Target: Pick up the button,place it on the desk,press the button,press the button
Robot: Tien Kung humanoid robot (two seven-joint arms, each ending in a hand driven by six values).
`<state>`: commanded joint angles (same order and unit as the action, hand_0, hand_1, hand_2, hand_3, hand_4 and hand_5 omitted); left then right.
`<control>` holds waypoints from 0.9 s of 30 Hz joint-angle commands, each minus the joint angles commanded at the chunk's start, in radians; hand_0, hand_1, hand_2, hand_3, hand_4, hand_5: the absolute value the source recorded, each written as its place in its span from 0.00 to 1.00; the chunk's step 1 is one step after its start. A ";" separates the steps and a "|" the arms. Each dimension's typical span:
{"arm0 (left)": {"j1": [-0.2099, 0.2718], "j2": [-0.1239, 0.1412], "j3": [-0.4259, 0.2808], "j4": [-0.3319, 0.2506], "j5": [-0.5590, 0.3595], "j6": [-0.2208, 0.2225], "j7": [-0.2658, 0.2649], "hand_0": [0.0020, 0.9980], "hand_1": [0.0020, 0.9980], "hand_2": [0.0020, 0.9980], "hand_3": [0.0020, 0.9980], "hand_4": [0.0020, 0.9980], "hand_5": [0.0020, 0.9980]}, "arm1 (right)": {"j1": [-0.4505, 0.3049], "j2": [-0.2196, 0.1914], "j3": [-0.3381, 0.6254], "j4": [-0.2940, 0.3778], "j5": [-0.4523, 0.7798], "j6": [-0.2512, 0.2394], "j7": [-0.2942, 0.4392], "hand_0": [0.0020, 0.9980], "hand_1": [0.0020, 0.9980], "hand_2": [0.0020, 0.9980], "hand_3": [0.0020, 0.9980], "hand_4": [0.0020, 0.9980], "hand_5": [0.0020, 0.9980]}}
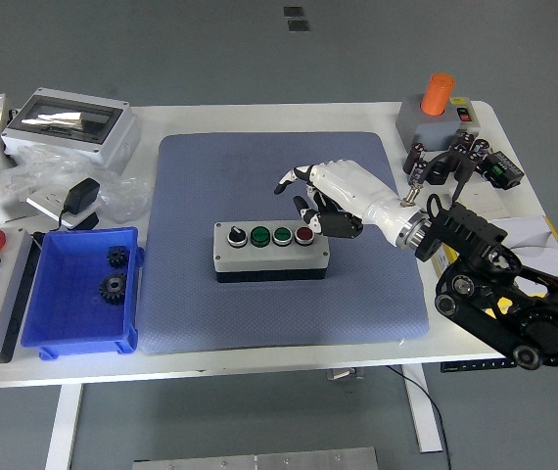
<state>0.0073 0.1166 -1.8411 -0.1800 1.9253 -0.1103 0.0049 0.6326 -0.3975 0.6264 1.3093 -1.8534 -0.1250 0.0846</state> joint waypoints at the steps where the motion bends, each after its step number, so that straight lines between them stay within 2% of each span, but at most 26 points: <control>1: 0.000 0.000 0.000 0.000 0.000 0.000 0.000 0.73 0.73 0.66 0.66 0.76 0.47 | 0.001 0.002 0.003 -0.002 -0.024 0.021 -0.020 0.15 0.19 0.25 0.71 0.42 0.13; 3: -0.001 0.000 0.000 0.000 0.000 0.000 0.000 0.73 0.73 0.66 0.66 0.76 0.47 | 0.002 0.006 0.009 0.000 -0.067 0.052 -0.047 0.15 0.19 0.25 0.71 0.42 0.13; 4: -0.001 0.000 0.000 0.000 0.000 -0.001 0.000 0.73 0.73 0.66 0.66 0.76 0.47 | 0.003 0.007 0.010 0.004 -0.088 0.065 -0.058 0.54 0.71 0.79 0.98 0.92 0.35; 9: 0.001 0.001 -0.003 0.000 0.002 -0.001 0.001 0.73 0.73 0.66 0.66 0.76 0.47 | 0.008 0.013 0.005 0.024 -0.152 0.106 -0.099 0.54 0.71 0.79 0.98 0.92 0.35; 10: 0.001 0.001 -0.004 0.000 0.003 -0.001 0.002 0.73 0.73 0.66 0.66 0.77 0.47 | 0.009 0.015 0.003 0.027 -0.157 0.111 -0.105 1.00 1.00 1.00 1.00 1.00 0.45; 19: 0.001 0.003 -0.005 0.000 0.005 -0.002 0.002 0.73 0.73 0.66 0.66 0.77 0.47 | 0.009 0.022 -0.024 0.037 -0.107 0.145 -0.129 1.00 1.00 1.00 1.00 1.00 0.43; 27: -0.002 0.005 -0.007 0.000 0.010 -0.004 0.000 0.73 0.73 0.66 0.66 0.77 0.47 | 0.020 0.052 -0.078 -0.026 -0.106 0.152 -0.153 1.00 1.00 1.00 1.00 1.00 0.46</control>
<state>0.0058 0.1220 -1.8480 -0.1800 1.9349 -0.1141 0.0049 0.6528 -0.3454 0.5486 1.2833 -1.9594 0.0267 -0.0681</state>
